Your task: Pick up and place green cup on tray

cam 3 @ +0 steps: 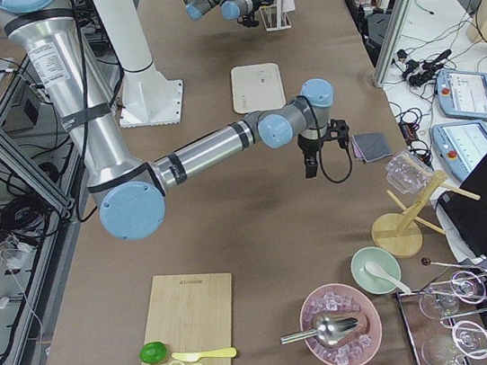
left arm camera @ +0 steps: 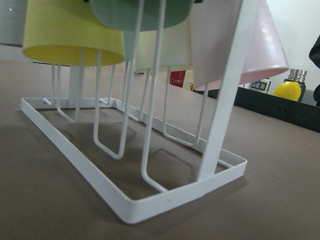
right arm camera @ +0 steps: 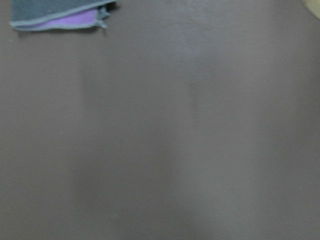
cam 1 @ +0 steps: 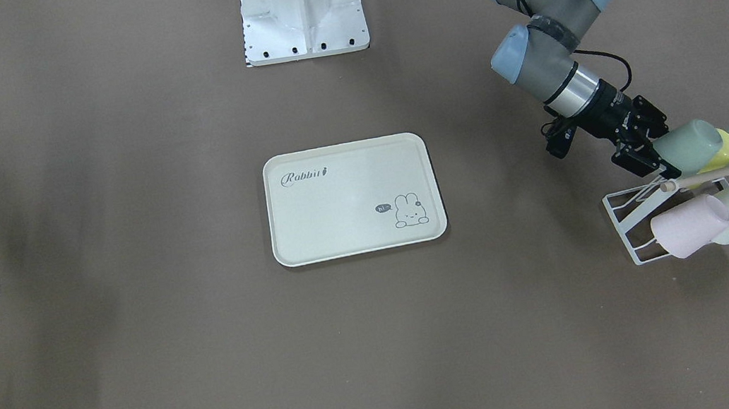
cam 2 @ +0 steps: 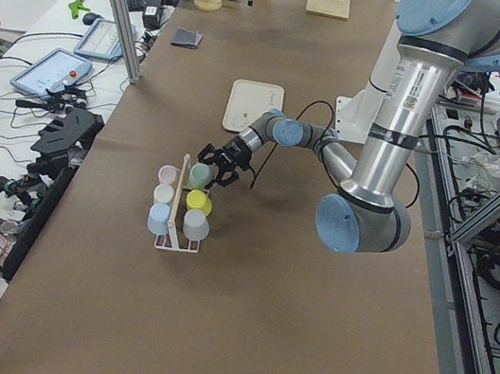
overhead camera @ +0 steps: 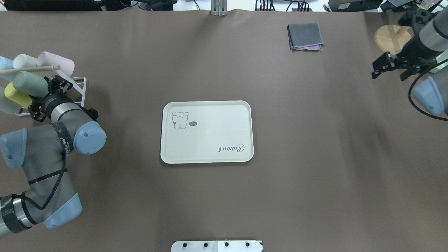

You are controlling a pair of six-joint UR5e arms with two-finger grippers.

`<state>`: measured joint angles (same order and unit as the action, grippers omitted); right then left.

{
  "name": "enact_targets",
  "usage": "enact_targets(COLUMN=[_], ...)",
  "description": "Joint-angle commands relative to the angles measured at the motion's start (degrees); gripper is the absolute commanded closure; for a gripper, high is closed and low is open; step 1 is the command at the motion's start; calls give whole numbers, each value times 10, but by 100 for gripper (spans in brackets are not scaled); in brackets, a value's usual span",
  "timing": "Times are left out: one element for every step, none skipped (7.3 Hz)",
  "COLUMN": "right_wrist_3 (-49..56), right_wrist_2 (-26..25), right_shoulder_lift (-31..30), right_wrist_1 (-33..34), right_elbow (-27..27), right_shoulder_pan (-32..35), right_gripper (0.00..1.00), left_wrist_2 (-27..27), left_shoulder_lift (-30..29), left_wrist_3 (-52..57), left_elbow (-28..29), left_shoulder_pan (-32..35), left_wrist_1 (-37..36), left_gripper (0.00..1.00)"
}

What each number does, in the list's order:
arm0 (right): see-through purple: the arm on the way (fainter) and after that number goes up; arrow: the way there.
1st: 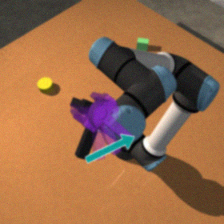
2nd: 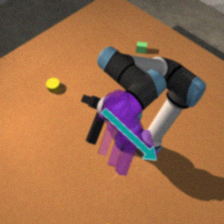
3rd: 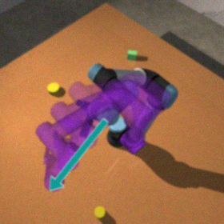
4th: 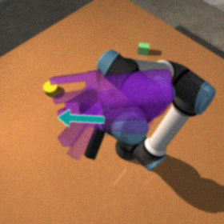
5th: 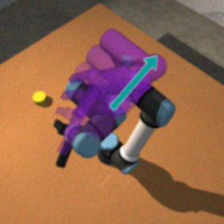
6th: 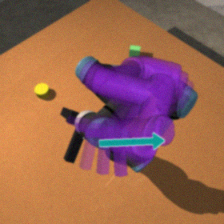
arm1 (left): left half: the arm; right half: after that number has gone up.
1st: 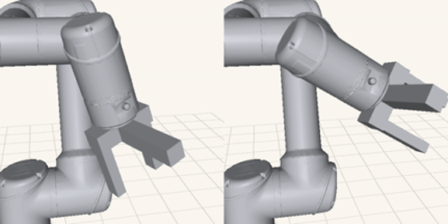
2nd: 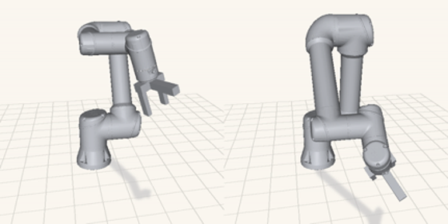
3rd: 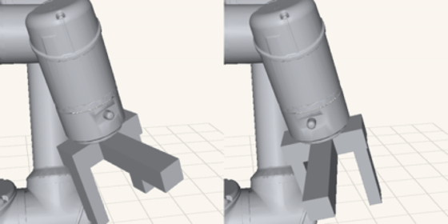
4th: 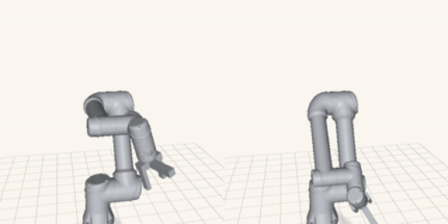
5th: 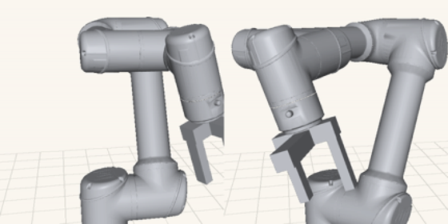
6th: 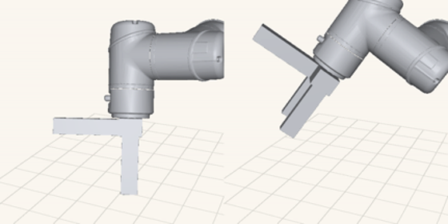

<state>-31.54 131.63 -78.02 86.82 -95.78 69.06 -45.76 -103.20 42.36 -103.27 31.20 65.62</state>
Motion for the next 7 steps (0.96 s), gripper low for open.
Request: enact_targets(right_wrist_3=[170,266,341,374,391,388,388], right_wrist_2=[28,26,12,-9,-11,-15,-25], right_shoulder_lift=[-110,-128,-132,-143,-142,-143,-144], right_wrist_1=[57,100,139,141,134,130,130], right_elbow=[-48,-42,-38,-26,-3,1,0], right_shoulder_pan=[106,154,186,218,228,237,237], right_gripper=[0,0,0,0,0,0,0], left_wrist_2=[0,0,0,0,-1,-1,-3], left_shoulder_lift=[11,12,12,11,-8,-39,-65], left_wrist_3=[0,0,0,0,-1,-2,-7], left_elbow=[-65,-99,-128,-150,-152,-151,-152], left_shoulder_pan=[1,2,2,2,2,2,1], left_wrist_1=[-64,-98,-128,-137,-131,-131,-126], left_gripper=[52,52,52,52,56,56,56])
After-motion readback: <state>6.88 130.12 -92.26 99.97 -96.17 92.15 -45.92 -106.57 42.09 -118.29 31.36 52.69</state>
